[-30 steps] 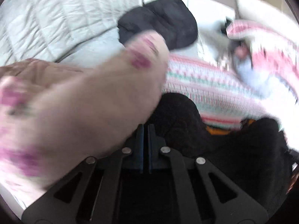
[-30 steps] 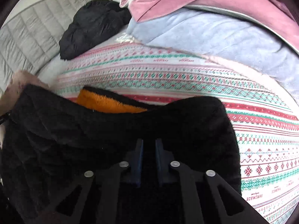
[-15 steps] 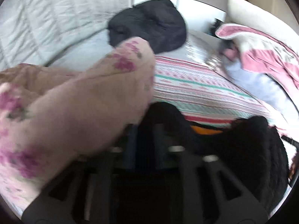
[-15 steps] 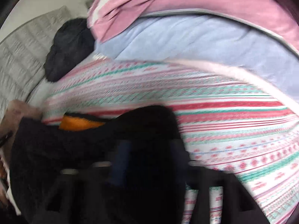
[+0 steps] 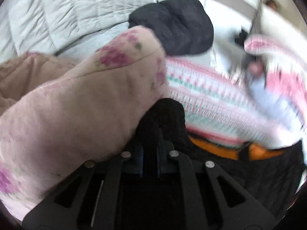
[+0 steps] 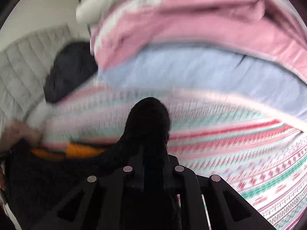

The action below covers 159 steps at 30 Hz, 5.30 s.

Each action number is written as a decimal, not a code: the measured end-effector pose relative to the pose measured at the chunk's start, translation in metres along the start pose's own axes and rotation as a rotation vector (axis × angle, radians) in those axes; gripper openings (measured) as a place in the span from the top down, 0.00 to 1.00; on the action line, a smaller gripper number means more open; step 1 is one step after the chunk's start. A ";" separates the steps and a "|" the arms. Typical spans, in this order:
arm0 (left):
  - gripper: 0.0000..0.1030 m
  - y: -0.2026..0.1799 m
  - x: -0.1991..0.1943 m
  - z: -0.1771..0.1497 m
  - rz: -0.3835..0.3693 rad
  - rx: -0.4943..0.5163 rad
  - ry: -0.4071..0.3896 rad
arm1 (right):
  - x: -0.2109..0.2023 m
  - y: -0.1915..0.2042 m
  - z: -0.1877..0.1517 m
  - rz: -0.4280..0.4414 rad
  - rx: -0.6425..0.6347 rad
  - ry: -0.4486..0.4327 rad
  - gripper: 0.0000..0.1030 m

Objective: Fold large clothes

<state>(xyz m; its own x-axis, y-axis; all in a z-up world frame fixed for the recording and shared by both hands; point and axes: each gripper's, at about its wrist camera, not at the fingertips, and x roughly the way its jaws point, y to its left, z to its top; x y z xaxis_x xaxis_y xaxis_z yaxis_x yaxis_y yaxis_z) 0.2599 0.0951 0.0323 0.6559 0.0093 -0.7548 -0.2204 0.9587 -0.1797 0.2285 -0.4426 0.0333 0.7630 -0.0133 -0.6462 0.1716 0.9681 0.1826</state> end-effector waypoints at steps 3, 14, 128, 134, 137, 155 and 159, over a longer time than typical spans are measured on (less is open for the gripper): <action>0.89 -0.010 0.010 -0.008 0.076 0.043 -0.028 | 0.020 0.000 -0.004 -0.045 -0.012 0.030 0.89; 0.86 -0.035 0.045 -0.034 0.236 0.213 0.018 | 0.083 0.009 -0.029 -0.191 -0.059 0.177 0.81; 0.34 -0.205 -0.104 -0.193 -0.379 0.398 0.062 | -0.207 -0.015 -0.138 0.359 0.417 -0.401 0.81; 0.34 -0.288 -0.083 -0.272 -0.311 0.634 0.165 | -0.194 -0.079 -0.180 0.151 0.478 -0.220 0.80; 0.34 -0.308 -0.083 -0.292 -0.236 0.716 0.086 | -0.181 -0.110 -0.198 0.197 0.610 -0.150 0.80; 0.35 -0.294 -0.129 -0.346 -0.281 0.829 0.006 | -0.191 -0.082 -0.188 0.207 0.510 -0.204 0.79; 0.35 -0.298 -0.130 -0.355 -0.241 0.829 -0.011 | -0.196 -0.065 -0.180 0.211 0.450 -0.228 0.79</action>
<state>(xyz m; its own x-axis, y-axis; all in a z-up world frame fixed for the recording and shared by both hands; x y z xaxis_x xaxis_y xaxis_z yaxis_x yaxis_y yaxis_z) -0.0161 -0.2924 -0.0403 0.6253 -0.2223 -0.7481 0.5207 0.8328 0.1878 -0.0445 -0.4581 0.0142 0.9168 0.0669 -0.3937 0.2122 0.7536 0.6221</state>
